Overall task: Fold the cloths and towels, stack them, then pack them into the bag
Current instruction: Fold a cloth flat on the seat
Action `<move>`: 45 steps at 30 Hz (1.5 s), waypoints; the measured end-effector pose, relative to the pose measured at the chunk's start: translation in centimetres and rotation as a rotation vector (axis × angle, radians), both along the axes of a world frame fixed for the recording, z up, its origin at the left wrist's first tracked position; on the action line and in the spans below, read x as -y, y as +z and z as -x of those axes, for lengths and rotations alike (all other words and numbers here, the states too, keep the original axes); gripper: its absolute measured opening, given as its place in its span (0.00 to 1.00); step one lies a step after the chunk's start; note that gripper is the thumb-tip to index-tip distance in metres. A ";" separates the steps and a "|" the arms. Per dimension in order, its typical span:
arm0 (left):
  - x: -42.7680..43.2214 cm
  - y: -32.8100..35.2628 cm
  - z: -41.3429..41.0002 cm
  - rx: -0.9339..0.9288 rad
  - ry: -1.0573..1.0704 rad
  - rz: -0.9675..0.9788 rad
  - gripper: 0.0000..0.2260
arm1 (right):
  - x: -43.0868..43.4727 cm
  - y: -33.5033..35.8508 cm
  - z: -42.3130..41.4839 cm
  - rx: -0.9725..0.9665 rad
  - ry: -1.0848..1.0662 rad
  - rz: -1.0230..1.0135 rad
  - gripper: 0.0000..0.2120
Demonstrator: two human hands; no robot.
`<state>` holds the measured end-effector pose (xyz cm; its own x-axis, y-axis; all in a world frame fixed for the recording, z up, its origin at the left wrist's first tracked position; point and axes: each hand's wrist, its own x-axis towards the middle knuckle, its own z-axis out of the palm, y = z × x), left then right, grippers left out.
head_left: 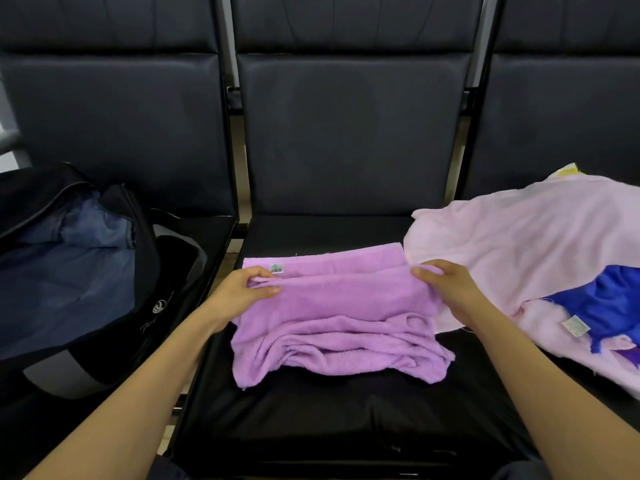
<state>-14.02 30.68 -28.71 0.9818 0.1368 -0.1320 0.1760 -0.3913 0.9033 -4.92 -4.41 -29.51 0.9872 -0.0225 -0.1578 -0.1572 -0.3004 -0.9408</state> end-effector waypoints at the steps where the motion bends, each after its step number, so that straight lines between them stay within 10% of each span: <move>1: 0.0 0.3 -0.1 -0.023 0.017 0.058 0.07 | -0.1 0.2 -0.4 -0.001 0.018 0.007 0.08; 6: -0.5 0.4 -0.8 -0.128 0.224 0.219 0.07 | -0.8 1.4 -2.3 -0.006 0.176 0.133 0.07; 20: -2.0 -2.7 -8.3 -0.057 0.355 -0.427 0.09 | -4.1 -0.9 -10.1 0.163 0.305 0.613 0.06; 26: -2.2 -3.0 -8.3 -0.098 0.261 -0.554 0.20 | -4.7 -1.4 -11.2 0.177 0.400 0.758 0.20; 35: -2.3 -1.9 -8.2 -0.209 0.036 -0.740 0.12 | -4.6 -0.6 -9.4 0.146 0.543 1.033 0.07; 45: -1.3 8.9 -3.8 0.189 0.258 -0.644 0.09 | -1.5 11.2 -4.2 0.405 0.237 0.983 0.06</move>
